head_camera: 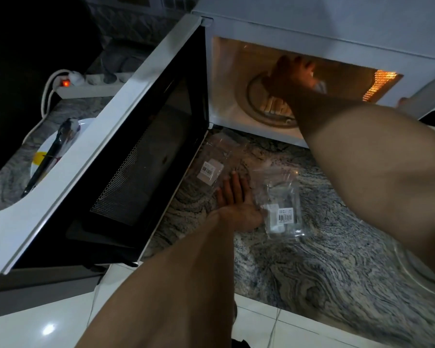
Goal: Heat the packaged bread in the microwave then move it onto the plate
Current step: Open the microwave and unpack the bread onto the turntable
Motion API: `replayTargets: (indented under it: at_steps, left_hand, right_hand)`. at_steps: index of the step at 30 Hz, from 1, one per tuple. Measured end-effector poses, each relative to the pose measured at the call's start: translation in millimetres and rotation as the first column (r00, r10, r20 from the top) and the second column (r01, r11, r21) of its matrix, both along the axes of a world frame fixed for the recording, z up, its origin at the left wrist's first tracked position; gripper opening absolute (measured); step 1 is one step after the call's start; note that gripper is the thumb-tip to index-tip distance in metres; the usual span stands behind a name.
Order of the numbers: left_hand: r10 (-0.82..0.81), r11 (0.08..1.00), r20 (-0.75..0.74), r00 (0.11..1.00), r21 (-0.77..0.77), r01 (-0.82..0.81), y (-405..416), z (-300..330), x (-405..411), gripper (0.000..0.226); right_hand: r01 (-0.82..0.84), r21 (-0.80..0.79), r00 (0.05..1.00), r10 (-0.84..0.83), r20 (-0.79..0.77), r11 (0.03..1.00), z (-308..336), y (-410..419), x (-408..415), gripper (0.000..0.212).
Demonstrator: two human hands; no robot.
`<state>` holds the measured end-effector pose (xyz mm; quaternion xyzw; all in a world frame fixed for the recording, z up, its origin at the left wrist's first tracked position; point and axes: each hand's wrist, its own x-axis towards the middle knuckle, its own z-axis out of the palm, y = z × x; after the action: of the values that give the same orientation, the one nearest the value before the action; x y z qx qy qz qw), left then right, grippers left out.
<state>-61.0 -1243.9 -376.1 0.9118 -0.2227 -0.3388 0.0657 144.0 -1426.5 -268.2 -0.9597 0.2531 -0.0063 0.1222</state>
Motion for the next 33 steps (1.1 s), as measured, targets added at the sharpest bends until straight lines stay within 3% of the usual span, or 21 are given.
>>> replayTargets:
  at_steps: [5,11,15,19,22,24,26,28,30,33]
  left_hand:
    - [0.062,0.998,0.019,0.998,-0.005,-0.062,-2.7,-7.3,0.6,0.096]
    - [0.094,0.996,0.056,0.994,0.002,-0.094,-5.9,-3.9,-3.0,0.095]
    - [0.143,0.988,0.054,0.988,-0.059,-0.140,-3.2,9.2,-5.0,0.089]
    - [0.188,0.968,-0.031,0.982,-0.161,-0.190,2.6,14.1,-5.0,0.081]
    - [0.205,0.948,-0.053,0.977,-0.238,-0.212,11.1,18.8,-10.2,0.063]
    - [0.290,0.888,-0.085,0.953,-0.347,-0.301,18.8,12.7,-11.7,0.059]
    - [0.417,0.765,-0.217,0.882,-0.441,-0.470,26.1,9.2,-15.6,0.062]
    - [0.393,0.674,-0.348,0.851,-0.521,-0.524,37.5,23.6,-29.6,0.050]
    - [0.300,0.672,-0.381,0.875,-0.566,-0.477,46.4,32.2,-39.6,0.032]
    - [0.301,0.651,-0.350,0.887,-0.605,-0.459,50.6,32.9,-47.7,0.021]
  right_hand:
    - [-0.009,-0.004,0.998,0.009,-0.058,1.000,1.8,-0.4,-11.6,0.080]
    - [-0.094,-0.093,0.975,0.110,0.194,0.991,3.8,0.3,-79.4,0.067]
    - [-0.140,0.086,0.940,0.105,0.325,0.986,-3.7,4.6,-141.6,0.057]
    - [0.028,0.375,0.971,-0.114,0.210,0.927,-11.9,20.8,-199.9,0.060]
    - [0.104,0.506,0.976,-0.185,0.112,0.856,-17.2,37.4,-244.8,0.065]
    - [0.133,0.611,0.980,-0.194,0.034,0.781,-22.0,48.6,-271.9,0.062]
    - [0.146,0.641,0.985,-0.172,-0.023,0.753,-28.1,61.6,-293.4,0.063]
    - [0.153,0.670,0.981,-0.191,-0.017,0.726,-34.0,77.0,-308.9,0.049]
    - [0.182,0.678,0.975,-0.223,-0.028,0.712,-35.6,92.1,-318.2,0.032]
    - [0.216,0.705,0.959,-0.283,-0.023,0.675,-44.3,109.2,-319.3,0.053]
